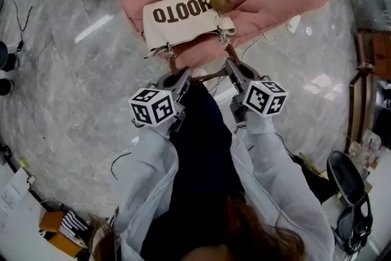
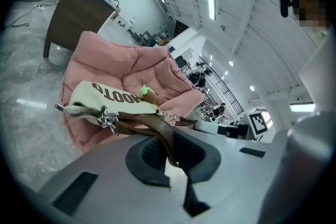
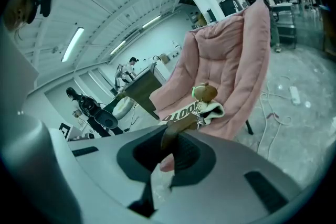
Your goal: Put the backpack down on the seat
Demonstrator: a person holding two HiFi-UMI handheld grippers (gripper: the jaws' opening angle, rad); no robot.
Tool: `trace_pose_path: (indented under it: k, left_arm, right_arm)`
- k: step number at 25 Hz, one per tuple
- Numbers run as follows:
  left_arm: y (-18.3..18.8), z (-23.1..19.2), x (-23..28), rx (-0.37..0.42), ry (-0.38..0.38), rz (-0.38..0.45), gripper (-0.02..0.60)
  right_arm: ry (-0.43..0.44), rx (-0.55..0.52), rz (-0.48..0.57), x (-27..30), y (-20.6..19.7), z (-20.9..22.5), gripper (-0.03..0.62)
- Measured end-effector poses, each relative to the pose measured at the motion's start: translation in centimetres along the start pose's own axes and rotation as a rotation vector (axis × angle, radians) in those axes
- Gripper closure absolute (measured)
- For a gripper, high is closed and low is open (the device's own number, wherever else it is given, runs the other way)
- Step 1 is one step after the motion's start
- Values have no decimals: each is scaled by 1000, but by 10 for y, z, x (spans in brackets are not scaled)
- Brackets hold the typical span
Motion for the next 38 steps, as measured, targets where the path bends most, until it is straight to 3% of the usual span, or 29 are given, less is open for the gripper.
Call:
trace_pose_path:
  k: [11, 16, 21, 22, 23, 24, 25, 28, 32, 38]
  left_arm:
    - [-96, -21, 18, 47, 37, -76, 566]
    - [-143, -42, 42, -23, 113, -128, 566]
    - [-153, -51, 54, 10, 216, -114, 556]
    - [-153, -53, 55, 21, 251, -134, 467]
    - [-155, -54, 55, 30, 279, -163, 285]
    - [-156, -54, 54, 32, 297, -192, 213]
    - [-156, -53, 51, 27, 307, -209, 213]
    - [-144, -49, 32, 4, 308, -200, 207]
    - [-116, -38, 6, 2, 301, -147, 204]
    - [-55, -8, -24, 47, 254, -6, 198]
  right_arm:
    - [44, -9, -55, -15, -80, 51, 566]
    - [23, -37, -96, -11, -108, 79, 565]
    - [14, -31, -121, 2, -122, 94, 545]
    - [31, -9, -142, 6, -127, 96, 493]
    - [48, 12, -170, 11, -133, 96, 406]
    - [61, 29, -196, 13, -138, 94, 305]
    - [66, 42, -211, 14, -142, 90, 205]
    - [82, 90, -172, 7, -139, 68, 129]
    - [149, 173, -73, -8, -120, 38, 109]
    - [218, 73, 31, -20, -70, -3, 109]
Point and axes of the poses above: the fingertips, and each gripper's own axes: x forward along the fingers, z to its right, y out of its top, the point moved 8 cm from there along -x, backward along the fingers, and after that the axes turned 14 degrees about y, right-handed, at the moved point
